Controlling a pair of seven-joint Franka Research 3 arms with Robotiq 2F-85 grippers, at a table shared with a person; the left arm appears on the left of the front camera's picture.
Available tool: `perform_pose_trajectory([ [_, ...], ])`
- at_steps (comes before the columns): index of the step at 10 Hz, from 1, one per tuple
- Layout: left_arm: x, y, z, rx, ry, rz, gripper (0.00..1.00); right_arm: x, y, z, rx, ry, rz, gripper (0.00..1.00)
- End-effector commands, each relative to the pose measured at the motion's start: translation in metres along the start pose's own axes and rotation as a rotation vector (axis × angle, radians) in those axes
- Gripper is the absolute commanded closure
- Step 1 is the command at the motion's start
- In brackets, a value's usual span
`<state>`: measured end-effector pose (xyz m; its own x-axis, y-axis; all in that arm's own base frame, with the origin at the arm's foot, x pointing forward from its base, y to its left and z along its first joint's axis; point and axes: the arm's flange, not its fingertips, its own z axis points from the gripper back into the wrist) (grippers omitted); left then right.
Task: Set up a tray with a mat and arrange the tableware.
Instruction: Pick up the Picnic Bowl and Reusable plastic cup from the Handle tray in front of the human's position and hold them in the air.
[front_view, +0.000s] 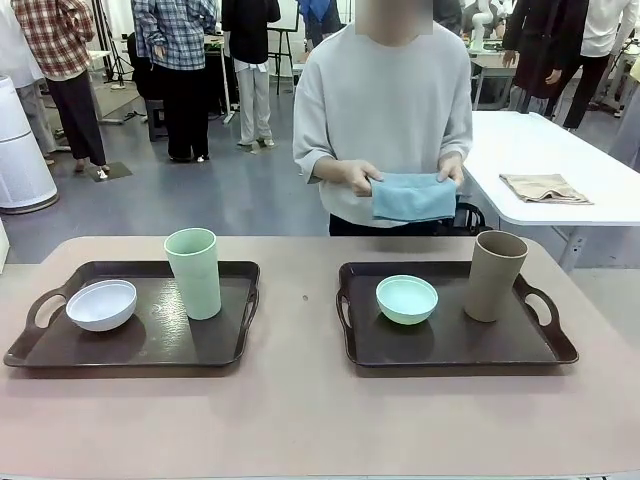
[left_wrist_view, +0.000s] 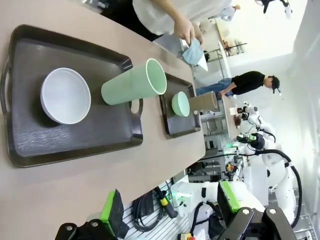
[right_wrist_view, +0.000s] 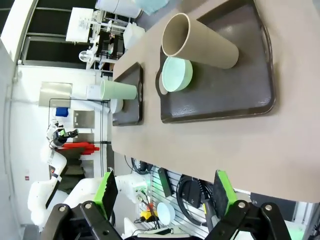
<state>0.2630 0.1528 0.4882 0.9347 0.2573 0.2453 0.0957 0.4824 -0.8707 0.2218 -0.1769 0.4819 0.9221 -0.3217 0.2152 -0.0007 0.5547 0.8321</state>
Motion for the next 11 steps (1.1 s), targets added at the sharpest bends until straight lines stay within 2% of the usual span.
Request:
perform_pose_trajectory([
  [1,-0.0001,0.0001,0.002,-0.022,-0.014,-0.022,0.0,0.0001,0.0,0.0029,0.025,-0.009,0.016,0.0],
  [11,-0.0001,0.0001,0.002,-0.022,-0.014,-0.022,0.0,0.0001,0.0,0.0029,0.025,-0.009,0.016,0.0],
])
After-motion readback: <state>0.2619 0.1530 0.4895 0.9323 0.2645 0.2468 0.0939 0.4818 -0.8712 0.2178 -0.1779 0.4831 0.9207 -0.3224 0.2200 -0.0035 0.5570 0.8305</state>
